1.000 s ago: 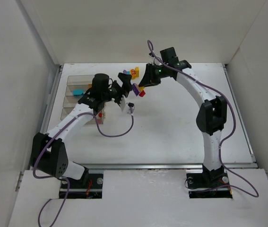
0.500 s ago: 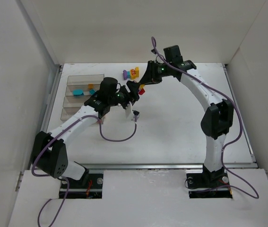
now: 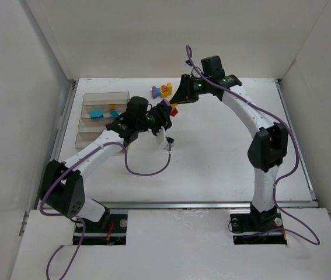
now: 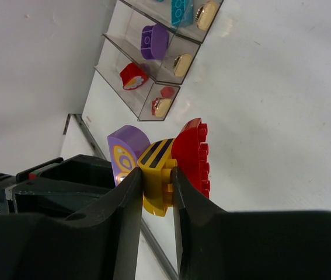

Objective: Sort the legos into containers by color

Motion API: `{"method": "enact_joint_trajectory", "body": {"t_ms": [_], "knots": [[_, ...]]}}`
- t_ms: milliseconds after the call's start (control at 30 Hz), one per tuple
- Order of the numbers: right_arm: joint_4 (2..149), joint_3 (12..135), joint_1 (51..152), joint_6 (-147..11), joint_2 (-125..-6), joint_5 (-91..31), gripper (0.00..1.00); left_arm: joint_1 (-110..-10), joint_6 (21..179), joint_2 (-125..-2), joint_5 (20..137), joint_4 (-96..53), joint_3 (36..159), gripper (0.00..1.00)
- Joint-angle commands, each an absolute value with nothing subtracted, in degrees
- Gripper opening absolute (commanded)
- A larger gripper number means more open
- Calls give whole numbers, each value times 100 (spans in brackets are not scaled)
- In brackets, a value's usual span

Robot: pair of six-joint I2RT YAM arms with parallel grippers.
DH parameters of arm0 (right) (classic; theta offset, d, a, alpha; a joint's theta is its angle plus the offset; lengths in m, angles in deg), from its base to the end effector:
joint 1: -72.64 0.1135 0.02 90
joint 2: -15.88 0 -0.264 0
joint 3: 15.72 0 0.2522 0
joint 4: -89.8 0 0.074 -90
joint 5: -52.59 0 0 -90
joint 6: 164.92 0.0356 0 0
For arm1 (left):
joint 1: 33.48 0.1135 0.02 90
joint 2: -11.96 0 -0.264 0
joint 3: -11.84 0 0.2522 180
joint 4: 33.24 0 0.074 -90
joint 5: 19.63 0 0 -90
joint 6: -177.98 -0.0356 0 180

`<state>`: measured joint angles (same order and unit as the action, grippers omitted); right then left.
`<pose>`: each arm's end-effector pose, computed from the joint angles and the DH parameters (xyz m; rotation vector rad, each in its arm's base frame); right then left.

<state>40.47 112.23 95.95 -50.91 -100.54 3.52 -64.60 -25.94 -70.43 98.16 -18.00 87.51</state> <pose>0.4172 0.2051 0.3385 -0.4045 2.2914 1.2324 0.2768 -0.1865 0.3062 1.9210 0.2700 0.4991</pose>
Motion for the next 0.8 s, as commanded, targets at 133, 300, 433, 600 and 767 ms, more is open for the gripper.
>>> {"method": "enact_joint_trajectory", "body": {"t_ms": [133,300,433,600,767], "knots": [[4186,11204,9707,-5118,-9776,303,0,-6504,-2259,-6943,9640,-2044,8914,0],[3720,10932,9707,-5549,-9714,-1260,0,-6504,-1363,-6890,9129,-2044,8993,0],[3649,10695,9638,-5628,-9714,-1798,0,-6504,-704,-6890,8900,-1781,9134,0],[3727,10588,9435,-5523,-9846,-1799,0,-6504,-186,-6653,8953,-1587,8976,0],[3807,10588,9435,-5471,-9960,-1799,0,-6390,623,-6592,8838,-1430,9037,0]]}}
